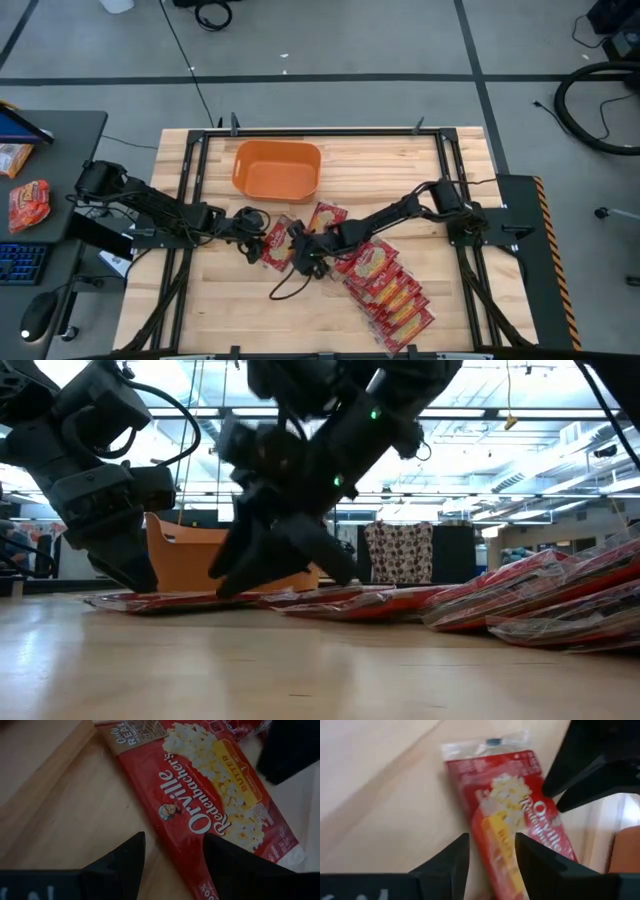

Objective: Sort popcorn bags into baskets
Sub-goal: Put the popcorn bag into the orange bin

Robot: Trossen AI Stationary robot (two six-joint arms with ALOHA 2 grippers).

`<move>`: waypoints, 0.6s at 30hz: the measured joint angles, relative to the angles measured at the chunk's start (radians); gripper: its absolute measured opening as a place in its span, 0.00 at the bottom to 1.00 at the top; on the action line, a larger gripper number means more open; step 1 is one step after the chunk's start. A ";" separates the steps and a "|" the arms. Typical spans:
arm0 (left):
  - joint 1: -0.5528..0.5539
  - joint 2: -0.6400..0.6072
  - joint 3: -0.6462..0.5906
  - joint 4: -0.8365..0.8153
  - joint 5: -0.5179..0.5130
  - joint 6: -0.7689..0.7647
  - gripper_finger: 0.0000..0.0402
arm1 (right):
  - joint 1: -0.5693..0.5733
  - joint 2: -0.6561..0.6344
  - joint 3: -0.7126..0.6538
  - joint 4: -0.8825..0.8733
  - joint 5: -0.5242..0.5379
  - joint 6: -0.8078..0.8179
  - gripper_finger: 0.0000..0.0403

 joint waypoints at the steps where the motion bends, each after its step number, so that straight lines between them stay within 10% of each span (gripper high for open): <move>1: 0.000 0.000 0.000 0.002 0.000 0.000 0.51 | -0.002 0.007 0.000 -0.007 0.000 0.000 0.41; 10: 0.000 0.000 0.000 0.010 0.000 0.000 0.51 | -0.008 0.057 0.005 0.050 0.084 -0.093 0.39; 18: -0.001 0.000 0.000 0.010 0.000 0.000 0.51 | -0.008 0.061 0.003 0.060 0.072 -0.111 0.16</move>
